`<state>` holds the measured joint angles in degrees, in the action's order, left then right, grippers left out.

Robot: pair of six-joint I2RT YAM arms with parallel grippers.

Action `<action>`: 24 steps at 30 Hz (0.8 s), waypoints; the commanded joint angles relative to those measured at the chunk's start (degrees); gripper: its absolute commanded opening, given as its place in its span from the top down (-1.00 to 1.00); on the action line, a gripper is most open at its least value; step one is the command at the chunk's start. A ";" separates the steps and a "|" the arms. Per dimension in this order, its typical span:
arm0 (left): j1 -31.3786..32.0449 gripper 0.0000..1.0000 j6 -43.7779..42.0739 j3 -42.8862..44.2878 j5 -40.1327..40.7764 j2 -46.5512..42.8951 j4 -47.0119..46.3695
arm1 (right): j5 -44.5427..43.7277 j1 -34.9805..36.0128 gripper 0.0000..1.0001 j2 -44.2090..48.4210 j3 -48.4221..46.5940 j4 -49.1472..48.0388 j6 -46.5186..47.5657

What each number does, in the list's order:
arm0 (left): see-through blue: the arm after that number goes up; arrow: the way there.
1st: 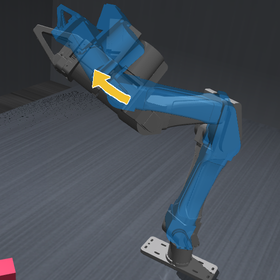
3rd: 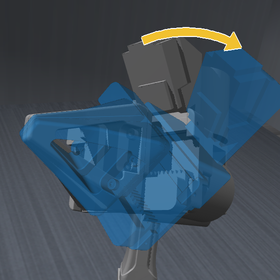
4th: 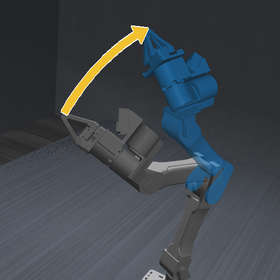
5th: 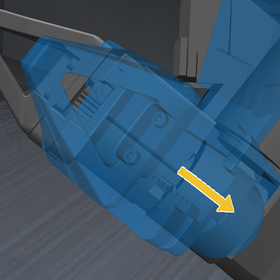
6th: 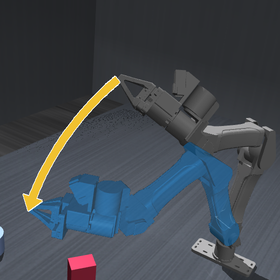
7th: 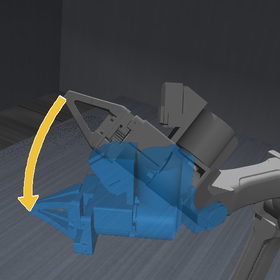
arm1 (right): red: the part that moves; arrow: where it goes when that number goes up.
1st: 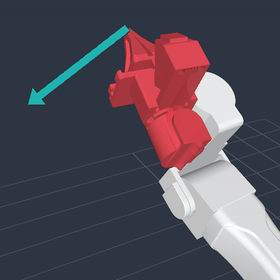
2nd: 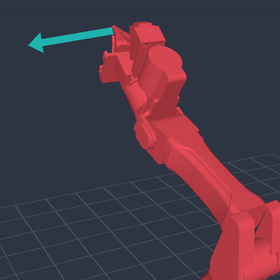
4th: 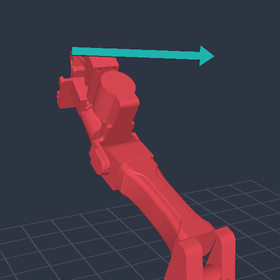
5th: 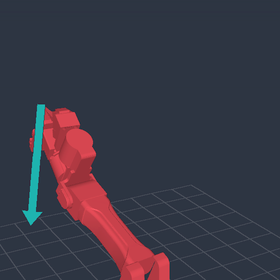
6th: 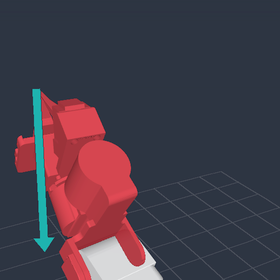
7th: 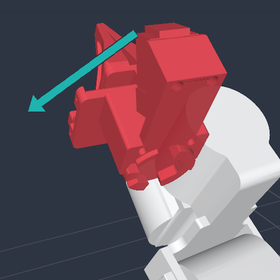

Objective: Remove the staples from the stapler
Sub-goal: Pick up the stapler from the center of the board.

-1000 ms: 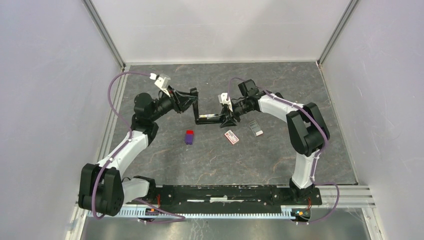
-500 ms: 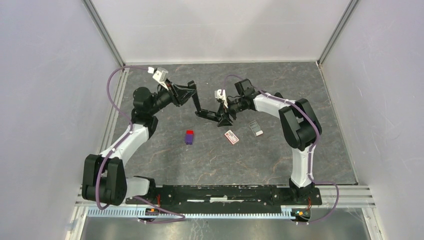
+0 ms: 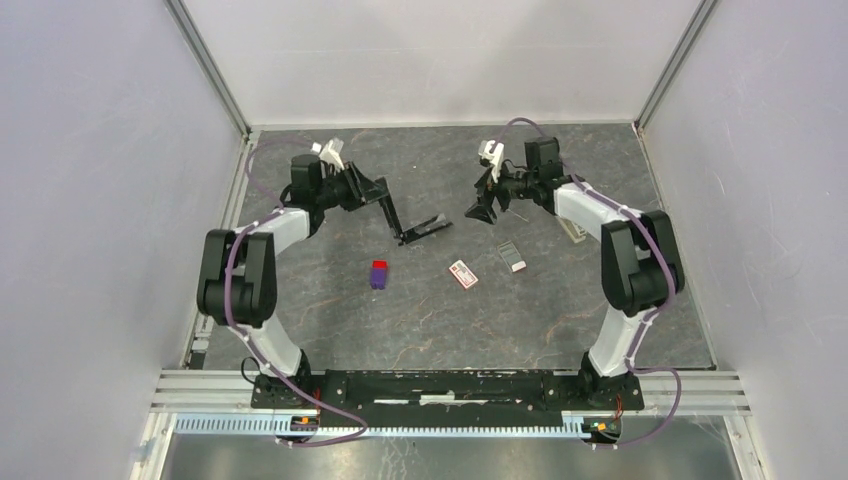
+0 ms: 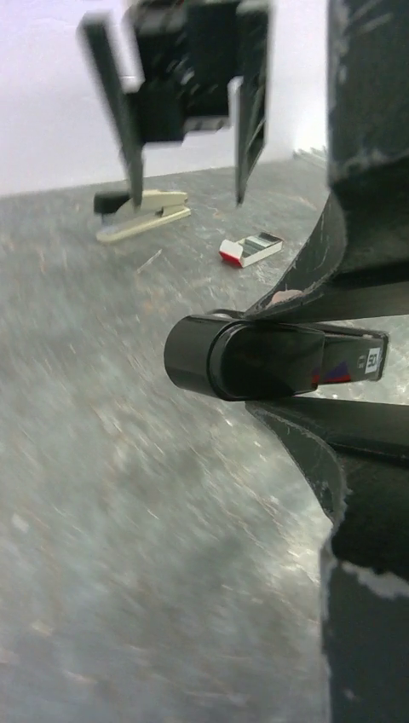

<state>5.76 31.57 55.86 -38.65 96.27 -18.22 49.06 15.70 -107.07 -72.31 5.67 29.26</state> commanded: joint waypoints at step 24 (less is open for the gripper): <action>2.44 0.95 -3.99 15.10 14.23 -4.23 28.62 | 7.33 2.53 -0.83 18.27 23.43 -30.29 -32.41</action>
<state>7.86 44.01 67.72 -19.14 99.72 9.39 55.35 18.20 -86.54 -48.82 -12.01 8.95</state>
